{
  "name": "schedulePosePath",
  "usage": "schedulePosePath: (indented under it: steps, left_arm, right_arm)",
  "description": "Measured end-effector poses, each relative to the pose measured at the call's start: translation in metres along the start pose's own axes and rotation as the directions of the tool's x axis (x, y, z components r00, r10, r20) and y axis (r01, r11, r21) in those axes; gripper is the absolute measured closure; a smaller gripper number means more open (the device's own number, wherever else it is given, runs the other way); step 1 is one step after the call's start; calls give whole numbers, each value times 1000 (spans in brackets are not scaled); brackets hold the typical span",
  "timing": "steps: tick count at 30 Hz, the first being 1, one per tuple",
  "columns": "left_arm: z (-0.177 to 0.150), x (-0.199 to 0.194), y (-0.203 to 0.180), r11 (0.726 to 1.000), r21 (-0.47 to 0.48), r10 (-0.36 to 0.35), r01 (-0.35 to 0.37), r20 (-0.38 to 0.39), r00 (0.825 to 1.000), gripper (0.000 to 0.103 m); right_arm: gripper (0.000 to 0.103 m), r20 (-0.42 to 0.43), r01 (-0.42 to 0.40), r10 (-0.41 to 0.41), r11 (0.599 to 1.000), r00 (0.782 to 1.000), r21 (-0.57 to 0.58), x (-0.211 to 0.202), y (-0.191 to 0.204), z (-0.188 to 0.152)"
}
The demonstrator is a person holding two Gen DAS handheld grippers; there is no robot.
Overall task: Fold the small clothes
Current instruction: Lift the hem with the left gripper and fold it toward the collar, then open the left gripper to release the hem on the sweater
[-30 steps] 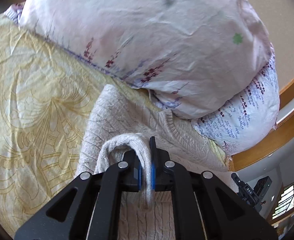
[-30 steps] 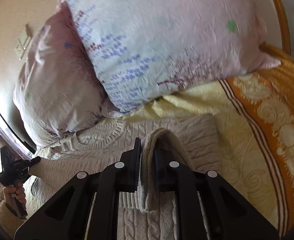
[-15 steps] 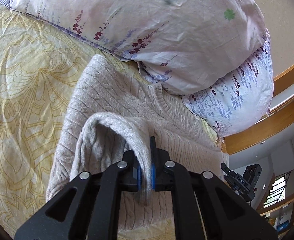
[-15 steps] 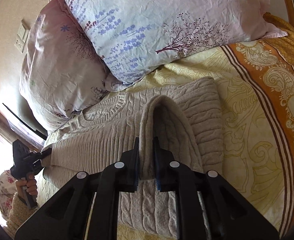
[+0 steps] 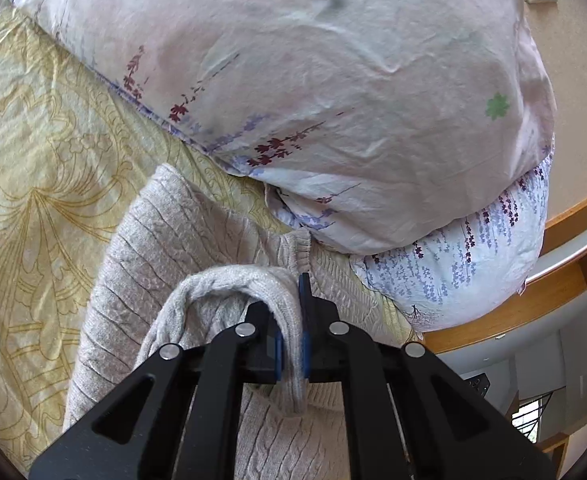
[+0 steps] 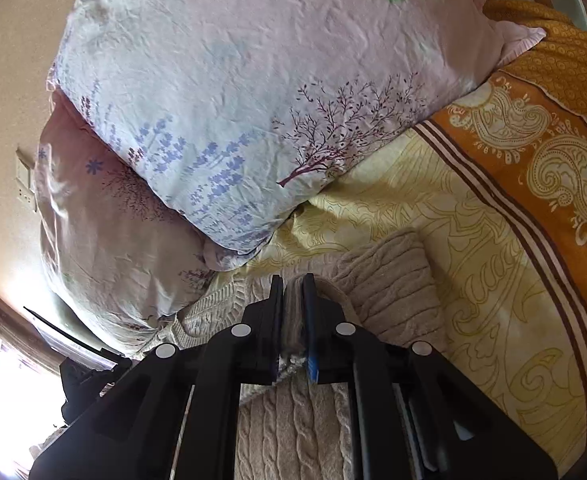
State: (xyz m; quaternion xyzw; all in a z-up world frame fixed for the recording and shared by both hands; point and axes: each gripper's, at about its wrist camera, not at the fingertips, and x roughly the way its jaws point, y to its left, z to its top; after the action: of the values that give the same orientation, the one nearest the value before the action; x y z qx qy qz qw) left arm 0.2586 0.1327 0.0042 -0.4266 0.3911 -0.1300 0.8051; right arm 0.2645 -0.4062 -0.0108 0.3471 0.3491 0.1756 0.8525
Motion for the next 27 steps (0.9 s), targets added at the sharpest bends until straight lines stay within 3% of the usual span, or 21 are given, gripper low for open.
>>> schedulePosePath:
  steps: [5,10,11,12,14,16,18,22,25,27]
  left_arm:
    - [9,9,10,997,-76,1,1,33,999,97]
    - [8,20,21,980,-196,-28,37,47,998,93]
    - [8,19,22,978,-201,-42,51,52,998,90]
    - [8,18,23,975,-208,-64,74,54,996,83]
    - [8,12,24,967,-228,-101,115,69,992,72]
    - [9,2,22,964,-224,-125,145,99,987,50]
    - [12,-11,18,969,-198,-123,146,125,985,44]
    - [13,-28,15,984,-136,-102,113,87,991,46]
    - [5,-36,10,1000,-27,0,1,25,1000,57]
    - [-5,-42,6,992,88,95,-95,5,995,59]
  right_arm:
    - [92,32,39,-40,999,999,29,13,-4,15]
    - [90,6,66,-66,997,998,26,21,-3,20]
    - [78,8,60,-60,998,998,19,19,-2,20]
    - [56,18,57,-58,998,998,12,15,-1,20]
    - [38,58,59,-59,998,997,-4,4,1,20]
    - [38,62,48,-45,998,997,-39,-4,4,21]
    - [44,49,54,-50,995,998,-81,-10,5,19]
    - [53,10,126,-126,973,992,-196,-16,9,12]
    - [56,-43,136,-151,961,988,-243,-17,8,2]
    - [57,-63,148,-172,950,983,-275,-18,7,-6]
